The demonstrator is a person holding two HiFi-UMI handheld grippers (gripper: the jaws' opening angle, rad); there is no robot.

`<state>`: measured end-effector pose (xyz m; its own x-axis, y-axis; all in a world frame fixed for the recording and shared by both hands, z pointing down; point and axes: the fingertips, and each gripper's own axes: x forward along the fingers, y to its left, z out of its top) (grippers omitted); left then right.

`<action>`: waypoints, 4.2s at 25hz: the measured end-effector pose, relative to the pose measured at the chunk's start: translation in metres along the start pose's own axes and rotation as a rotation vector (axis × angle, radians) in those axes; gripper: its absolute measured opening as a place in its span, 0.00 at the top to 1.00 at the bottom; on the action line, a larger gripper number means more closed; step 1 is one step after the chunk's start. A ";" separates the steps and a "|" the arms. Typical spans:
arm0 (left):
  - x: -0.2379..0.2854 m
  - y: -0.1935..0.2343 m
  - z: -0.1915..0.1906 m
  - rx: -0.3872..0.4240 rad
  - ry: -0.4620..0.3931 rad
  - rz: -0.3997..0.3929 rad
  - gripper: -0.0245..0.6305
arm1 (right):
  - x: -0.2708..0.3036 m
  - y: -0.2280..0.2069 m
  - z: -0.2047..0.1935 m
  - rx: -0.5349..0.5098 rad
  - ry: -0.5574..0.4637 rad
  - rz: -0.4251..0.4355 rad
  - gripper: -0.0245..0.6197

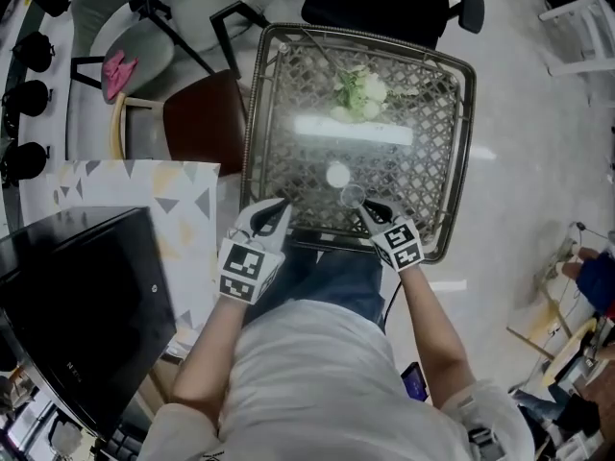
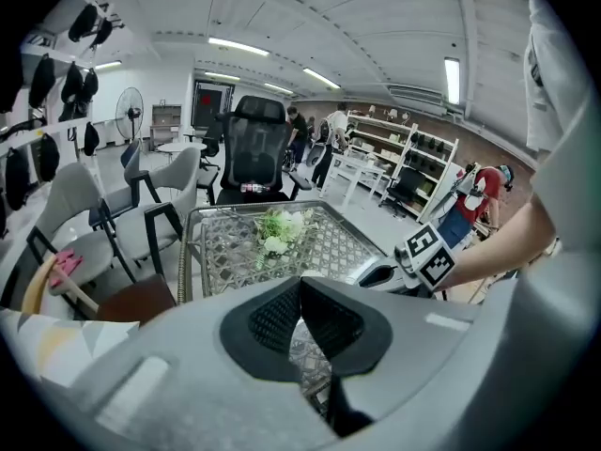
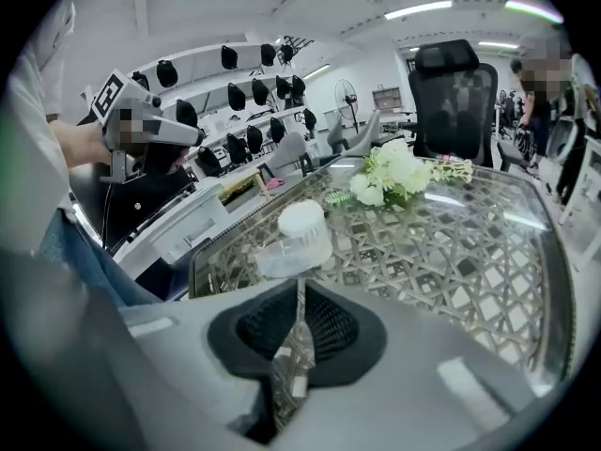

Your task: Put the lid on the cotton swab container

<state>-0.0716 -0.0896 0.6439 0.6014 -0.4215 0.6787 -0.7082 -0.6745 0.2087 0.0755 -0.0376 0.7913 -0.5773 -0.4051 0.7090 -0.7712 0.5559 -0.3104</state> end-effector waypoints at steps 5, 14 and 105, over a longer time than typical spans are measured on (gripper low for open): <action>-0.002 0.003 -0.003 -0.016 -0.001 -0.013 0.95 | 0.000 0.005 0.017 -0.014 -0.014 0.007 0.92; -0.008 0.005 -0.006 -0.036 -0.022 -0.027 0.95 | 0.004 0.015 0.058 -0.094 -0.021 0.028 0.92; -0.115 -0.040 0.214 0.124 -0.516 -0.022 0.95 | -0.286 0.048 0.292 -0.177 -0.623 -0.257 0.96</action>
<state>-0.0338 -0.1439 0.4066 0.7415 -0.6288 0.2341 -0.6631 -0.7400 0.1129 0.1251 -0.1075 0.3889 -0.4695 -0.8514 0.2338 -0.8793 0.4749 -0.0364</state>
